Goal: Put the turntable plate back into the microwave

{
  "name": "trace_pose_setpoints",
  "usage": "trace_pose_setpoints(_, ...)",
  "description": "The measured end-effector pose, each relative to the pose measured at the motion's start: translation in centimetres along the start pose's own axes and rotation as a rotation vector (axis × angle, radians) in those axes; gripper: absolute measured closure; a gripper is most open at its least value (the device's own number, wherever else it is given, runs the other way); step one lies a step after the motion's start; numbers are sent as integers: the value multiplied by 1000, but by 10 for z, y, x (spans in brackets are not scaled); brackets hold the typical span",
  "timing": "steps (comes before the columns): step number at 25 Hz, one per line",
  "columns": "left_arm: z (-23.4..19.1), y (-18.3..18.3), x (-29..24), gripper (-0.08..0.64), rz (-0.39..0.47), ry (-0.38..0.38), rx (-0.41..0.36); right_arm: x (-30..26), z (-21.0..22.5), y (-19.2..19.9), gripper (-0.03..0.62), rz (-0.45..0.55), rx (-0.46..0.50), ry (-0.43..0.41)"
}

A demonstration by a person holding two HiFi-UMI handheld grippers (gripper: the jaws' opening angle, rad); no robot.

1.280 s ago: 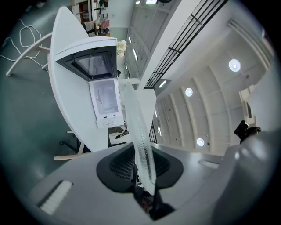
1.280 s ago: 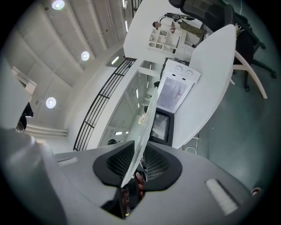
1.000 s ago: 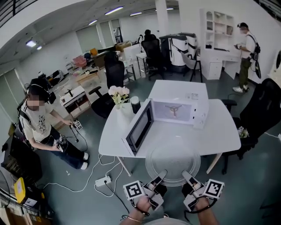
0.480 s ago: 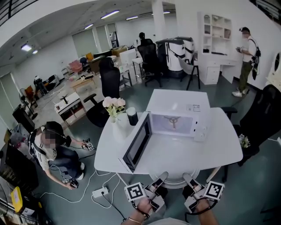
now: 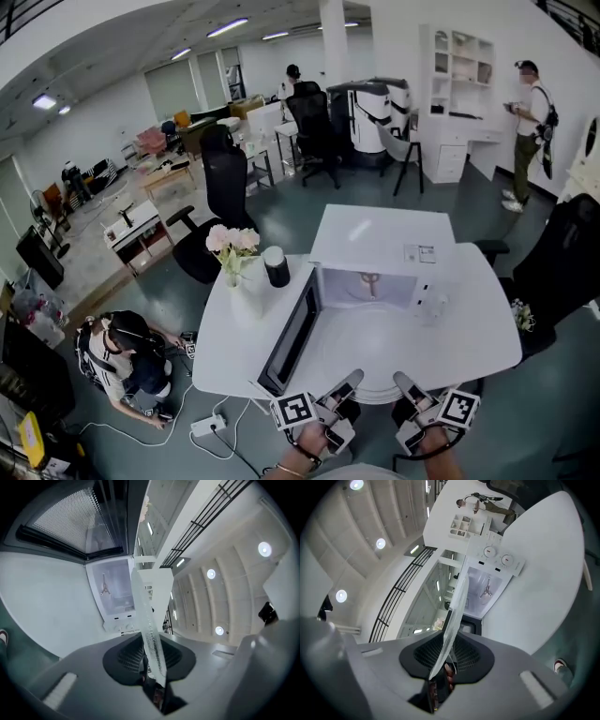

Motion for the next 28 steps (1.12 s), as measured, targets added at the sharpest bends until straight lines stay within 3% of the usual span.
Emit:
trace_pose_setpoints(7, -22, -38, -26, 509, -18, -23, 30, -42, 6, -25, 519, 7, -14, 11)
trace_pose_setpoints(12, -42, -66, -42, 508, -43, 6, -13, -71, 10, -40, 520, 14, -8, -2)
trace_pose_setpoints(17, -61, -77, -44, 508, -16, -77, 48, -90, 22, -50, 527, 22, -42, -20)
trace_pose_setpoints(22, -69, -91, -61, 506, -77, -12, -124, -102, 34, -56, 535, 17, -116, -63)
trace_pose_setpoints(28, -86, -82, -61, 499, -77, -53, -125, -106, 53, -55, 538, -5, -169, -68)
Point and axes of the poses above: the fingertips, and each gripper's own axes: x backward along the fingers, z to its right, y out of its underside, the point moved 7 cm from there along x, backward along the fingers, and after that the axes turned 12 degrees about y, right-handed, at the moved point
